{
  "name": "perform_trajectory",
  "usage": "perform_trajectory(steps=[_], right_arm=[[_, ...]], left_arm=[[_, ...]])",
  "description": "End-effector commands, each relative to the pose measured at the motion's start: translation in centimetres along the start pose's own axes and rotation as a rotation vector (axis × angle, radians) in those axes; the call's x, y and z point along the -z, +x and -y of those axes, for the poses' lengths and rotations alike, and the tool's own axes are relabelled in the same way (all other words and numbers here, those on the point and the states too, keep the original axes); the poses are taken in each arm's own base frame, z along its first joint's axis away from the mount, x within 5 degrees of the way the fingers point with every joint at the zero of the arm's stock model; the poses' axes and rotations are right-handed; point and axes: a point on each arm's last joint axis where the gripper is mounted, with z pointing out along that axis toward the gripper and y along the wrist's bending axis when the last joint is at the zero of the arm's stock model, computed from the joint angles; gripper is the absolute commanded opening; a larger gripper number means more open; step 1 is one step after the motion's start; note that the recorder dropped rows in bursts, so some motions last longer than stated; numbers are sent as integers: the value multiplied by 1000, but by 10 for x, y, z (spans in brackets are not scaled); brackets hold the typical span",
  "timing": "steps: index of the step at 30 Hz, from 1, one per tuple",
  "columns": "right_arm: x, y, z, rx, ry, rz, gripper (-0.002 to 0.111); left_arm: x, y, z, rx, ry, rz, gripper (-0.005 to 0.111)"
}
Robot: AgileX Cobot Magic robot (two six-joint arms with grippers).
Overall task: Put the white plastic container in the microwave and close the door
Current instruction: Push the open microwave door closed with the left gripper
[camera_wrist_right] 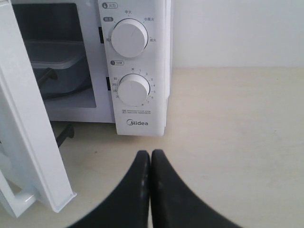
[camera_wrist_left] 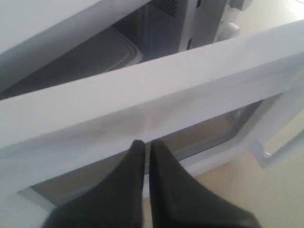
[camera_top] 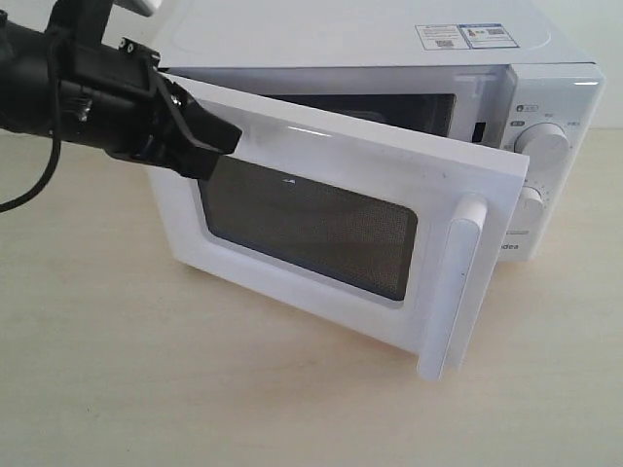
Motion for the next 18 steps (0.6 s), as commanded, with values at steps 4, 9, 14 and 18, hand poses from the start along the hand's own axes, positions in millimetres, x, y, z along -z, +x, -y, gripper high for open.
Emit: perform_trajectory(steps=[4, 9, 14, 18], right_arm=[[0, -4, 0, -1, 6, 38, 0], [0, -4, 0, -1, 6, 38, 0], [0, -4, 0, -1, 6, 38, 0], [0, -4, 0, -1, 6, 38, 0]], left_arm=[[-12, -3, -13, 16, -116, 55, 4], [-8, -11, -18, 67, -177, 123, 4], [-2, -25, -12, 52, -107, 137, 4], [6, -36, -4, 63, -25, 151, 4]])
